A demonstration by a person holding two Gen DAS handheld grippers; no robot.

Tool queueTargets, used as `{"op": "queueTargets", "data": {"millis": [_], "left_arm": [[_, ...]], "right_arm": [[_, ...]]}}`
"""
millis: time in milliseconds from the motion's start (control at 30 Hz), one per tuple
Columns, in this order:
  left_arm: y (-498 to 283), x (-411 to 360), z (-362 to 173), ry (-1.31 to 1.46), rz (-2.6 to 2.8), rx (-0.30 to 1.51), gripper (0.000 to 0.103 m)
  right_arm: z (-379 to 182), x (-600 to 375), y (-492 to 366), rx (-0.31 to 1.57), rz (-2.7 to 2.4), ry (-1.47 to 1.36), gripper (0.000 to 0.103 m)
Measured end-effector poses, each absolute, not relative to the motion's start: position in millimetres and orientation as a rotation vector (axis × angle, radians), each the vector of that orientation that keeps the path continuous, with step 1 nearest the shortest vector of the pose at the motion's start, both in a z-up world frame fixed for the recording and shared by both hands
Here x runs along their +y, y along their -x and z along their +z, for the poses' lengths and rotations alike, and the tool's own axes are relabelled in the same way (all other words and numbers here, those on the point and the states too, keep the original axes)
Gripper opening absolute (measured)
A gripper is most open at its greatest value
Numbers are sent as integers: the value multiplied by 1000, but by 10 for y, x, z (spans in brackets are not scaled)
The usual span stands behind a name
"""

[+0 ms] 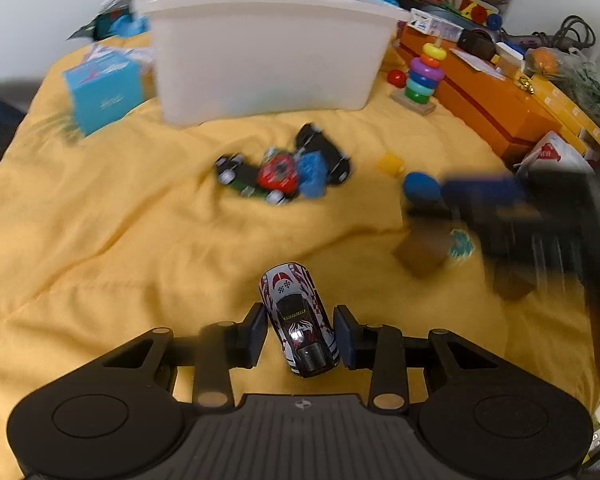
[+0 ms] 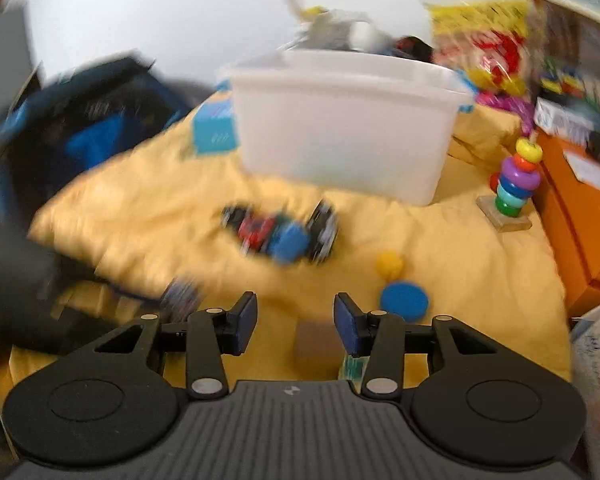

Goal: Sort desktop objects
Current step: 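Grasp the white race car with the left tool, then grasp the green-striped toy car with the right tool while the left tool holds the white car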

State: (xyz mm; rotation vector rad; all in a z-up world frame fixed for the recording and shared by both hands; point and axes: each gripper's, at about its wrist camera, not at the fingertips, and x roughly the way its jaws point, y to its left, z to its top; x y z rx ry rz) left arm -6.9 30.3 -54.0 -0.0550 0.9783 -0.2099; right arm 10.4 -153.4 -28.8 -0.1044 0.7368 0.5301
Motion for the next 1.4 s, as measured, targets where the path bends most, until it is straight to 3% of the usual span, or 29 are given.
{"op": "queueTargets", "data": {"millis": [200,400,467,500,600,867,1067,1167,1233,1300,1400], "left_arm": [[252,378,-593,80,-201,970,40],[311,366,-589,58,-216,963,40],[309,385,-597,69,-216,964,40],[310,386,-597,71,-216,965,40],[300,377,-614,74,-219,969,40],[301,328,-637,31,-229,960,40],[320,298,-631,11,-222,959,40],[342,298,-633,15,-217,956,40],[353,292,-634,14,-212,954,41],[364,285,-633,11,-211,956,42],[384,298,-627,12,-209,957,43]], "right_arm": [[-377,-1376,-983,848,462,-103,46],[-676,-1138,-1333,953,454,-105,46],[-758,-1157,-1340,965,464,-128,34],[-766,-1185,-1348,966,479,-146,21],[-703,-1283,-1280,949,462,-146,21],[-205,-1263,-338,676,552,301,22],[-498,-1069,462,659,646,645,22],[-708,-981,665,651,595,775,22],[-728,-991,770,621,612,830,38],[-696,-998,838,609,642,841,47],[-602,-1057,825,652,742,723,47]]}}
